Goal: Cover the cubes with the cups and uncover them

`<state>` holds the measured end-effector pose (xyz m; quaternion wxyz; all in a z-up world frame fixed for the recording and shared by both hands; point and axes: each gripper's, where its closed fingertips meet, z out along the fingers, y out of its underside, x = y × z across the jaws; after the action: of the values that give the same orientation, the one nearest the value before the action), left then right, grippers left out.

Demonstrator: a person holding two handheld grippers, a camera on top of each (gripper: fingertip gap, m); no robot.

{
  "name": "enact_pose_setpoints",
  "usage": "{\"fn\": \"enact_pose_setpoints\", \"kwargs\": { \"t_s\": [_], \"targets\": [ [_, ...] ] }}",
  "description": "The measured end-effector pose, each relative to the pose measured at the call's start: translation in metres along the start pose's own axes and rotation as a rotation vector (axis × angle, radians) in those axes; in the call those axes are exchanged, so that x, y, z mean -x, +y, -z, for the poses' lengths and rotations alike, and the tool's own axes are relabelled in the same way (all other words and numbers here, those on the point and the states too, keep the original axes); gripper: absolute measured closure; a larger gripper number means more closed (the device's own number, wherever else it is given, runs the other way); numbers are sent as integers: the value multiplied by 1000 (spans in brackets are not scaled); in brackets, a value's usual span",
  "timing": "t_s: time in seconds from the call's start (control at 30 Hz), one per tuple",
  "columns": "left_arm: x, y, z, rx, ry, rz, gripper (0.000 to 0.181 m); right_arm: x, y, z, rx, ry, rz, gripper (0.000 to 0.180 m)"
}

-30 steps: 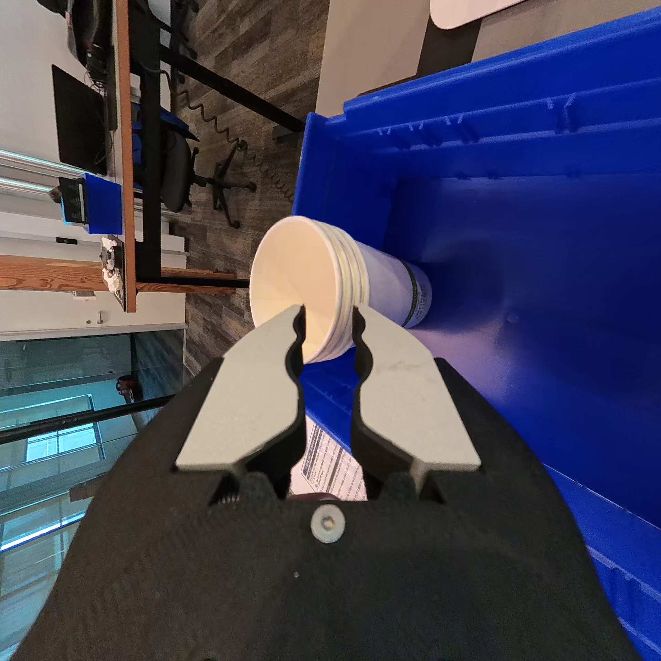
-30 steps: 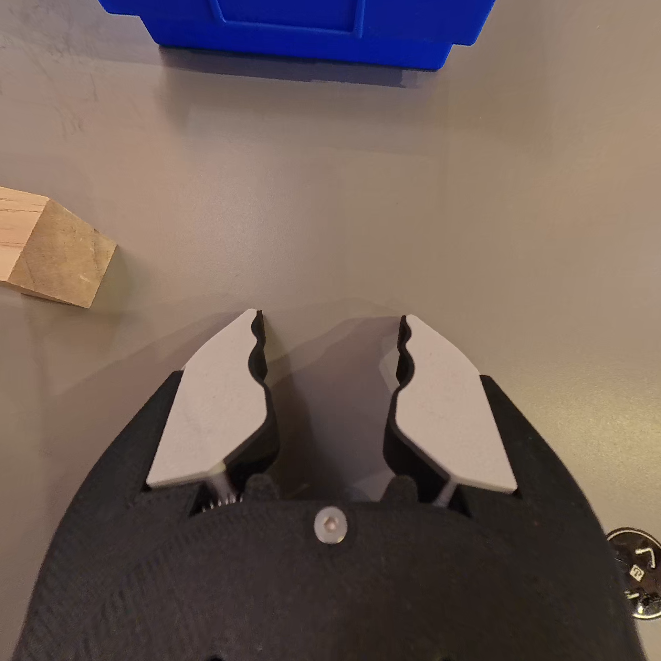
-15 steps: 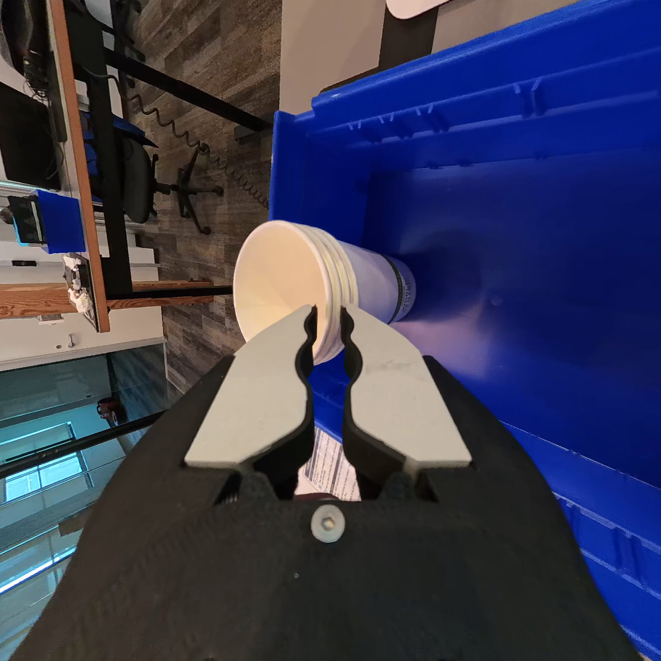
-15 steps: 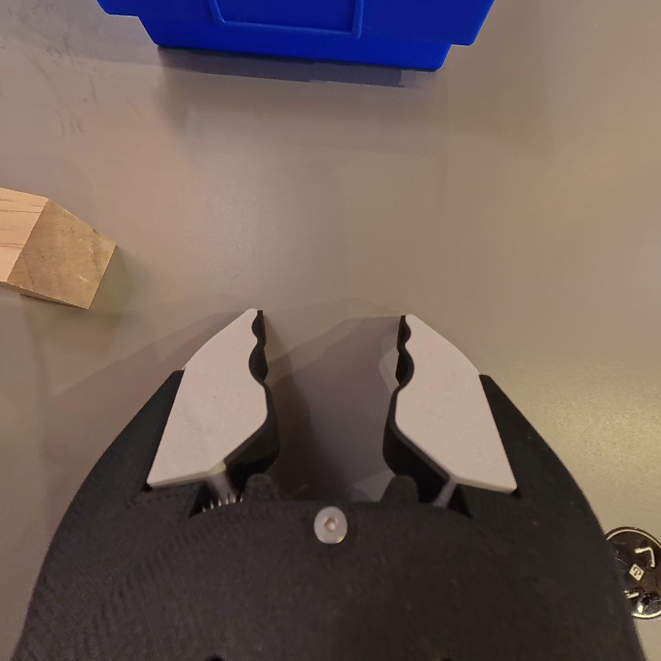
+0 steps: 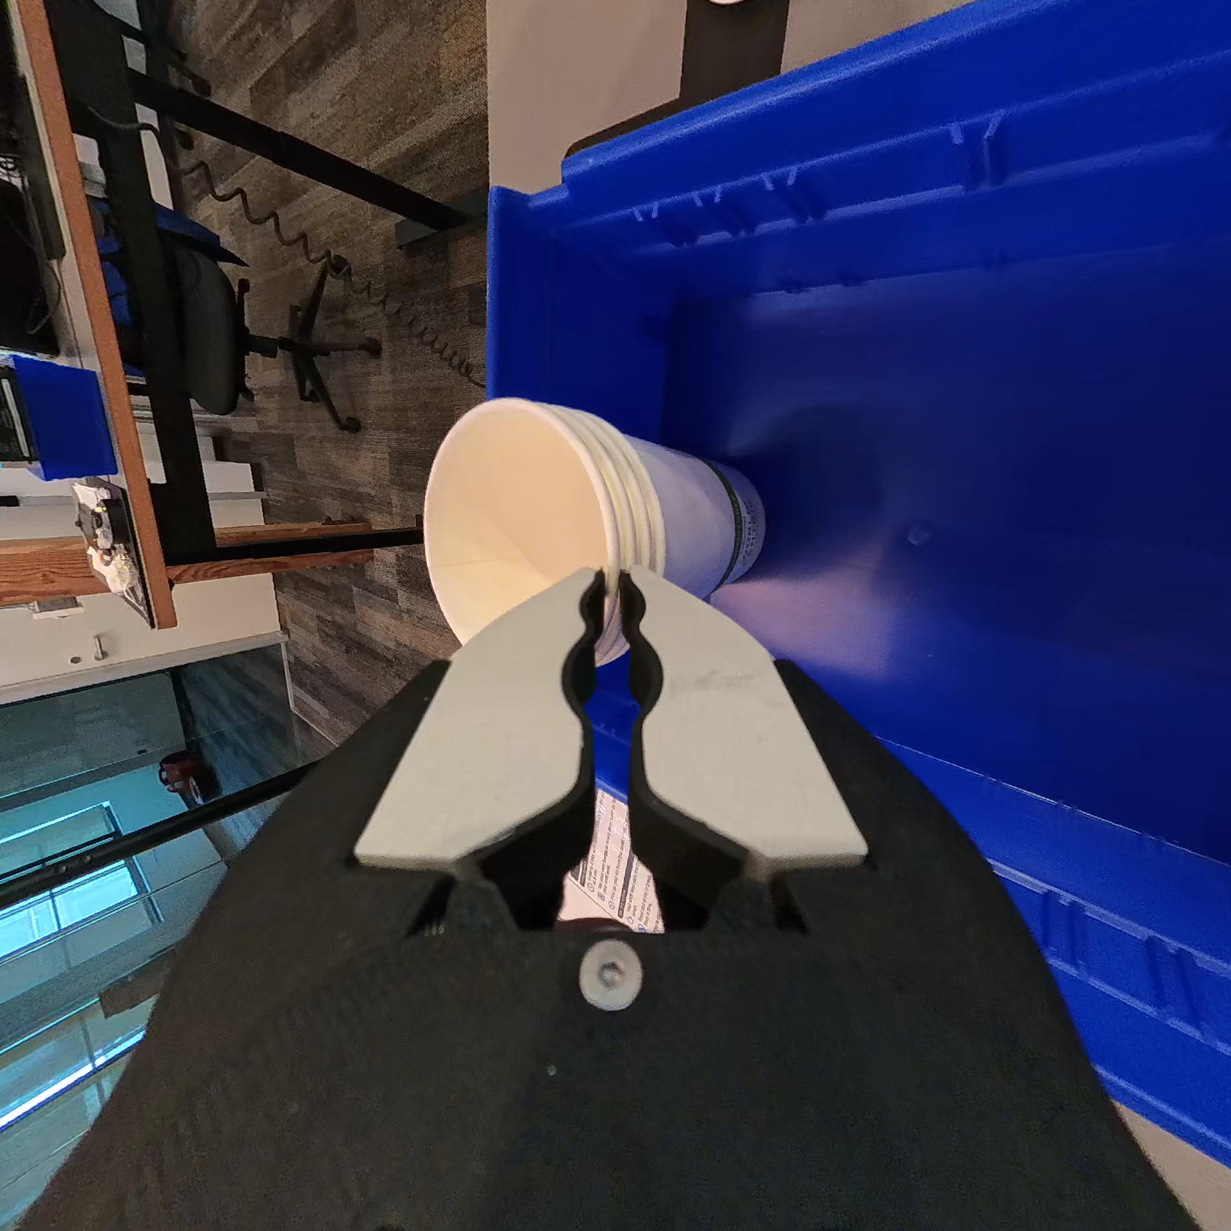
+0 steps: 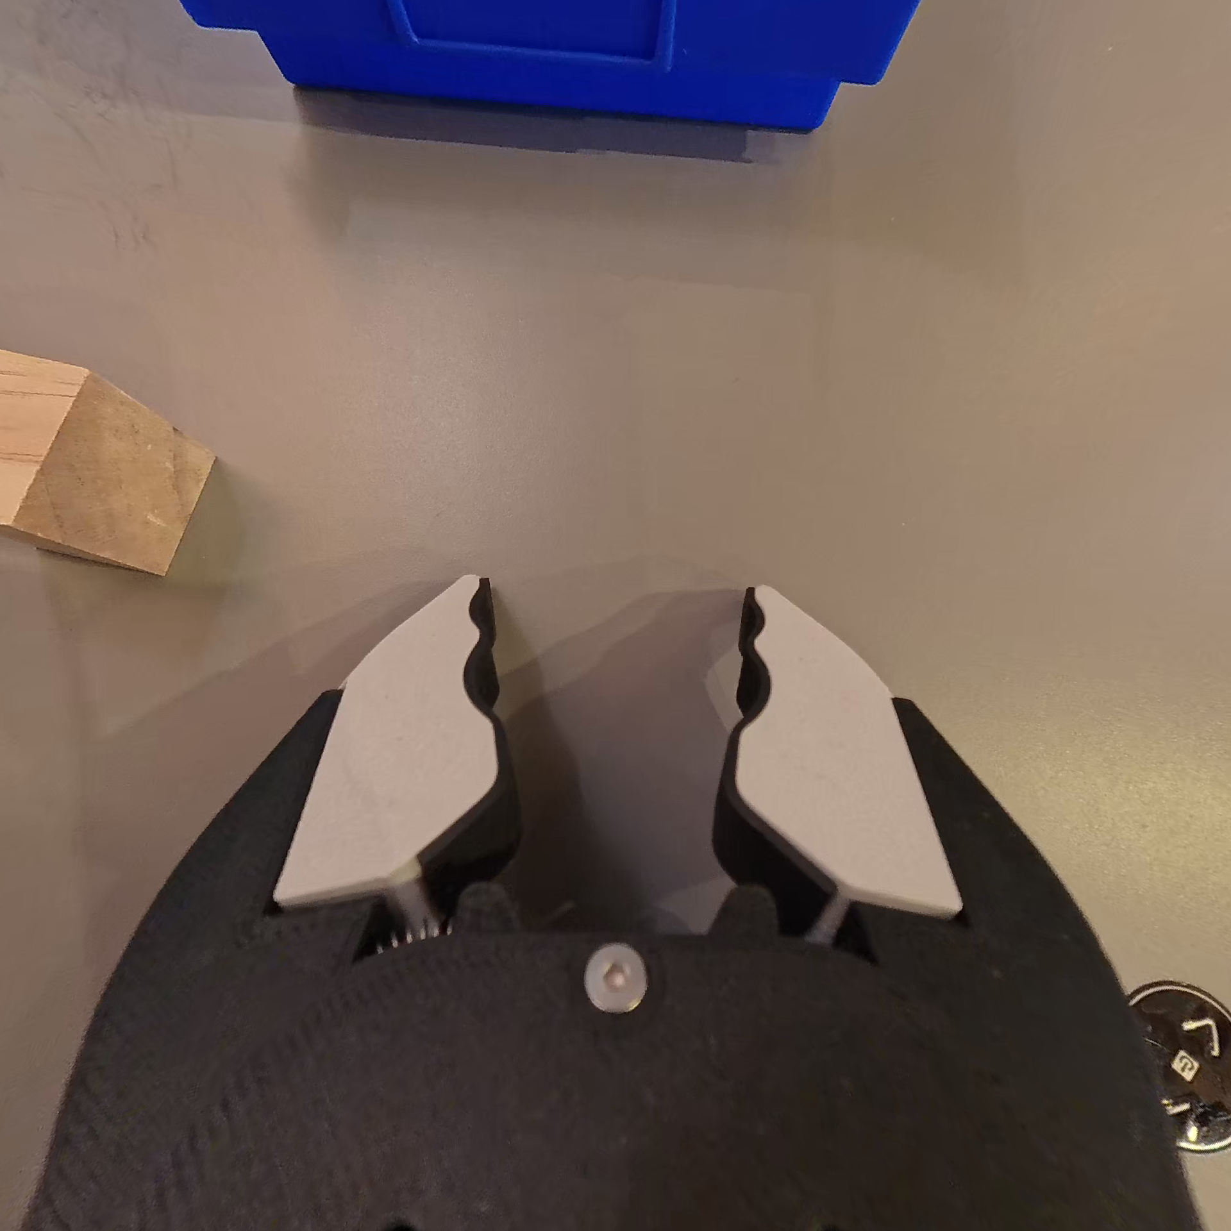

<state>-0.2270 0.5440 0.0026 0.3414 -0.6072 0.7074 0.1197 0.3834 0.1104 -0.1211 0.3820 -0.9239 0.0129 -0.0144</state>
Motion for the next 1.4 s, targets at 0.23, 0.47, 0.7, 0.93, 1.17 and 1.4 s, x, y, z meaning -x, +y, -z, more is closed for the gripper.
{"fn": "enact_pose_setpoints", "kwargs": {
  "t_s": [0.23, 0.47, 0.7, 0.93, 1.17, 1.4],
  "targets": [
    [0, -3, 1, -9, 4, -8, 177, 0, 0, 0, 0, 0, 0, 108],
    [6, -8, 6, -16, -23, -7, 177, 0, 0, 0, 0, 1, -1, 108],
    [20, -16, 20, -36, -73, -11, 178, 0, 0, 0, 0, 1, -1, 109],
    [36, -28, 40, -56, -120, -30, 178, 0, 0, 0, 0, 1, -1, 109],
    [53, -39, 64, -70, -170, -49, 178, 0, 0, 0, 0, 1, -1, 109],
    [61, -55, 93, -89, -214, -81, 178, 0, 0, 0, 0, 1, -1, 109]
  ]
}}
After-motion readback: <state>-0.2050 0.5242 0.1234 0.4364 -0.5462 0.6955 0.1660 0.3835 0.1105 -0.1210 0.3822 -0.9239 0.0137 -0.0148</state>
